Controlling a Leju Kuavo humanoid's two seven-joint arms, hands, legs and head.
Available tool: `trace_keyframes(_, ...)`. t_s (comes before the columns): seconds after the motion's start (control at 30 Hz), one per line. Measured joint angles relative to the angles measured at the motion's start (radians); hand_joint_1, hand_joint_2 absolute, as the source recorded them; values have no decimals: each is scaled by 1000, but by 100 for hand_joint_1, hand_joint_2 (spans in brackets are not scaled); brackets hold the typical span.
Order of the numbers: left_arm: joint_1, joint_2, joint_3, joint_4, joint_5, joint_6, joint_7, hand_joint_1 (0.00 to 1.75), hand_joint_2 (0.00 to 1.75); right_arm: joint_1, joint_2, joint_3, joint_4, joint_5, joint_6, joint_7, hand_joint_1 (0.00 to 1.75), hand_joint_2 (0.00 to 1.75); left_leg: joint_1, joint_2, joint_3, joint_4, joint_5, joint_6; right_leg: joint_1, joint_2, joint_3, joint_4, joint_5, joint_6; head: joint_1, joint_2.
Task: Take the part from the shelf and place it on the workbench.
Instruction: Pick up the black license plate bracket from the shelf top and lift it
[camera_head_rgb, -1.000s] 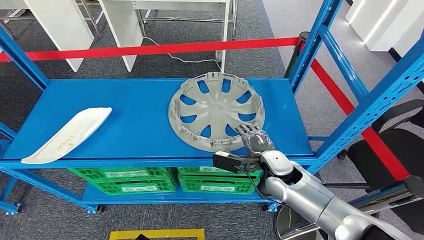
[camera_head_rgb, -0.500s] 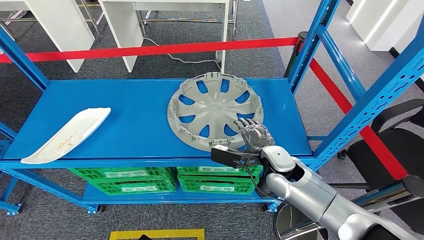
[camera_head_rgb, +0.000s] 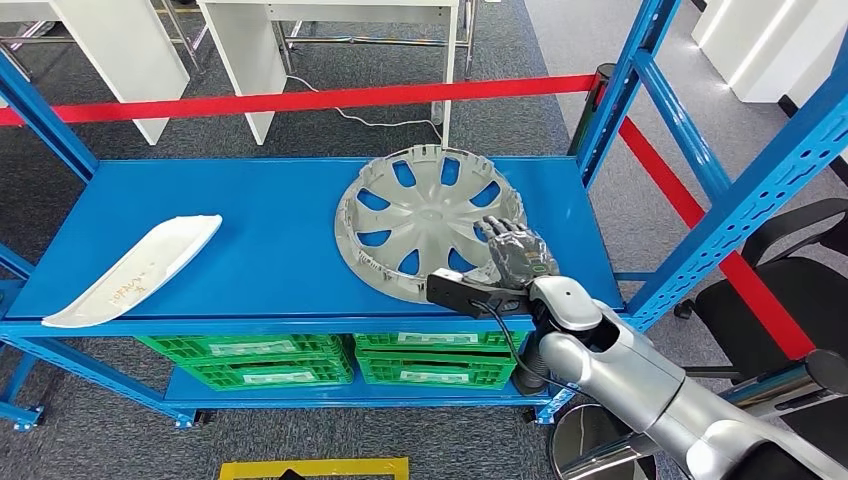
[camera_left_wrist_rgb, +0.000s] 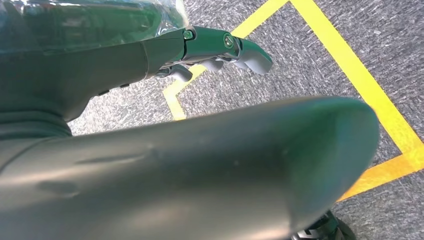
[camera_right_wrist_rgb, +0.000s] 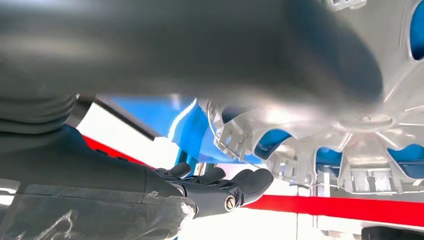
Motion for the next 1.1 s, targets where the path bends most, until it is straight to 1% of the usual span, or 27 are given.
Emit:
trace_keyframes(0.53,-1,0,0,0,5,0,-8,0,0,26,0,6,53,-27,-4,-28,0,175,0,0,0,-1,0,0,0,0,0,0,0,0,0,0)
trace_keyframes(1.1,-1,-2,0,0,9,-2,-16,0,0,51,0,8,74,-35,-3,-37,0,175,0,0,0,-1,0,0,0,0,0,0,0,0,0,0)
